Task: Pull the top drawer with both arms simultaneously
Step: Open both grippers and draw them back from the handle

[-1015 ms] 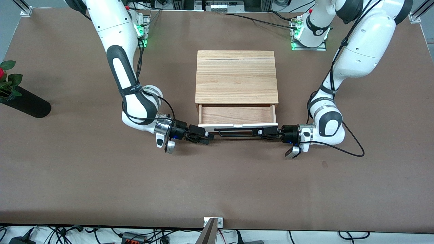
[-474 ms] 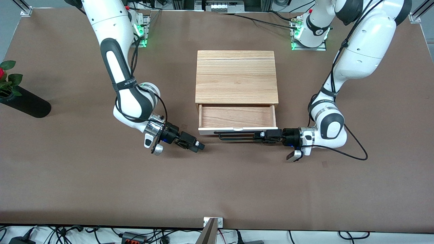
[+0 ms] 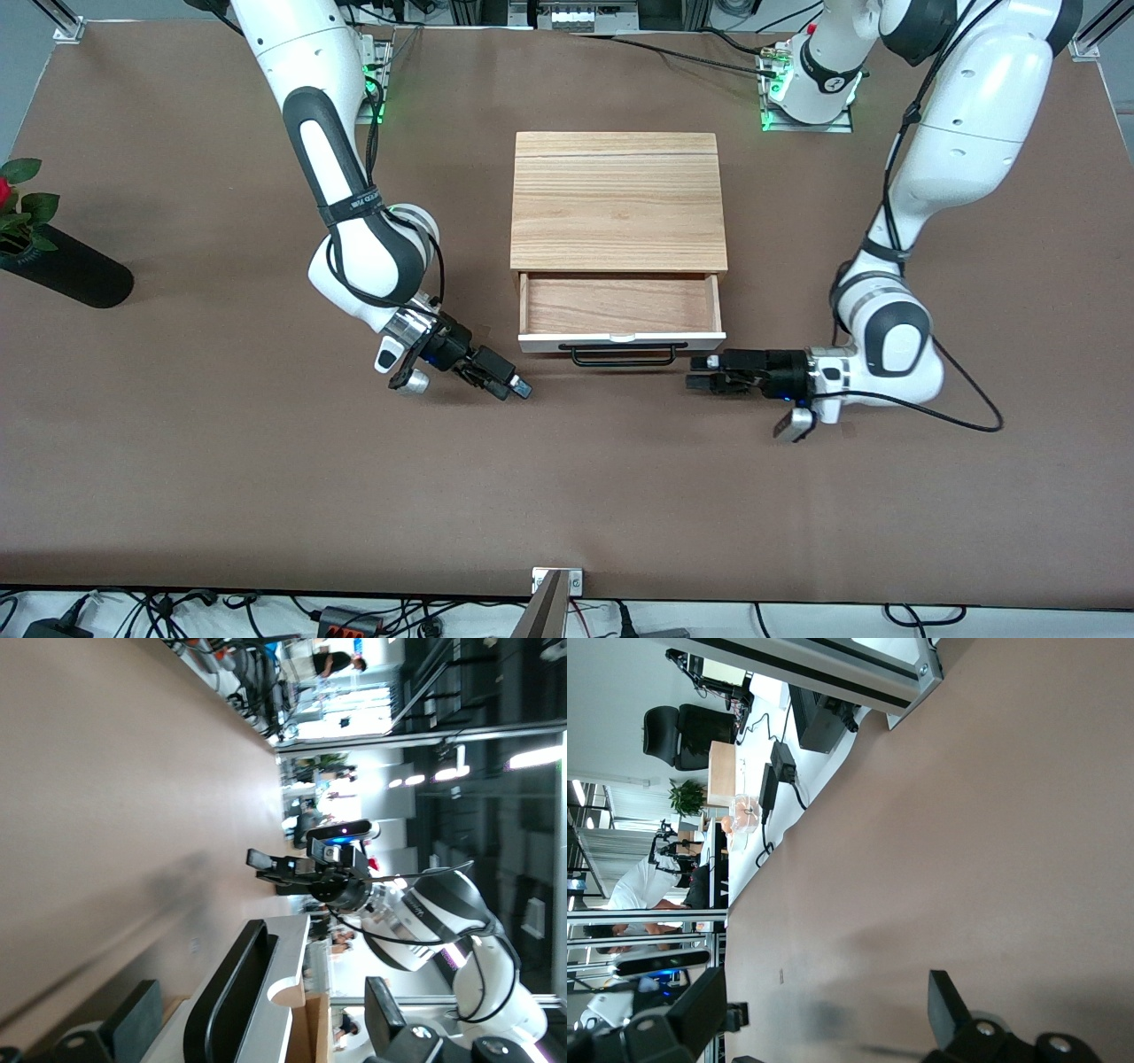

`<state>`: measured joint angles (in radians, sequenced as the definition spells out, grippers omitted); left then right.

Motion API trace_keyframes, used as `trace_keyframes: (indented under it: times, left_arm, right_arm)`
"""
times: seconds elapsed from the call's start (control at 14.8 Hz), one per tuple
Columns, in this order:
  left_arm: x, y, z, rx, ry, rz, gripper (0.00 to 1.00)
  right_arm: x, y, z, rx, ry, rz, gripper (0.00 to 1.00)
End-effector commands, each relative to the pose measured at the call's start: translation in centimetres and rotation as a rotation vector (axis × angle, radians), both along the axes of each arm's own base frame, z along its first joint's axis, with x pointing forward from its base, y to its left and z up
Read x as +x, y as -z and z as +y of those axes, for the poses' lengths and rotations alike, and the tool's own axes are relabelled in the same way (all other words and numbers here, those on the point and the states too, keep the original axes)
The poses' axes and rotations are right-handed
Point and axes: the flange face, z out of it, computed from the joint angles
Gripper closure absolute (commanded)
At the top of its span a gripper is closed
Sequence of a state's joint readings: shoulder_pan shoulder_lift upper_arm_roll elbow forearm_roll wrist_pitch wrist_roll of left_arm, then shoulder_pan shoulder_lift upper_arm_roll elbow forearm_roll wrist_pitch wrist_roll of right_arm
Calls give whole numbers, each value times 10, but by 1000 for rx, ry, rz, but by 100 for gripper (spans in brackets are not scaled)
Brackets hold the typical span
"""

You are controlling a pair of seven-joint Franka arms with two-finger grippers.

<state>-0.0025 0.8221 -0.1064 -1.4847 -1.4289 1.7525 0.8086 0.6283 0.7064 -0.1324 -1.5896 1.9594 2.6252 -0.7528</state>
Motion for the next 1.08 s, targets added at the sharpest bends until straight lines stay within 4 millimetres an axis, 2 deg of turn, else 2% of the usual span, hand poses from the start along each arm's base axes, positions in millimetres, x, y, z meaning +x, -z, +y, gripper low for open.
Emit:
trace_keyframes:
  times: [0.0,0.47,0.68,1.02]
  left_arm:
    - [16,-38,20,131,47,-18,0]
    - [22,-111,46,564,152,16,0]
    - [16,-143,56,787,166,40,0]
    - [-4,-216,77,1132,164,0,0]
  right_arm:
    - [-2,-7,-4,-3,16,8,0]
    - [0,-17,-7,32,51,45,0]
    - [-1,-18,-8,30,67,56,0]
    - [-9,-25,-14,-62,159,46,0]
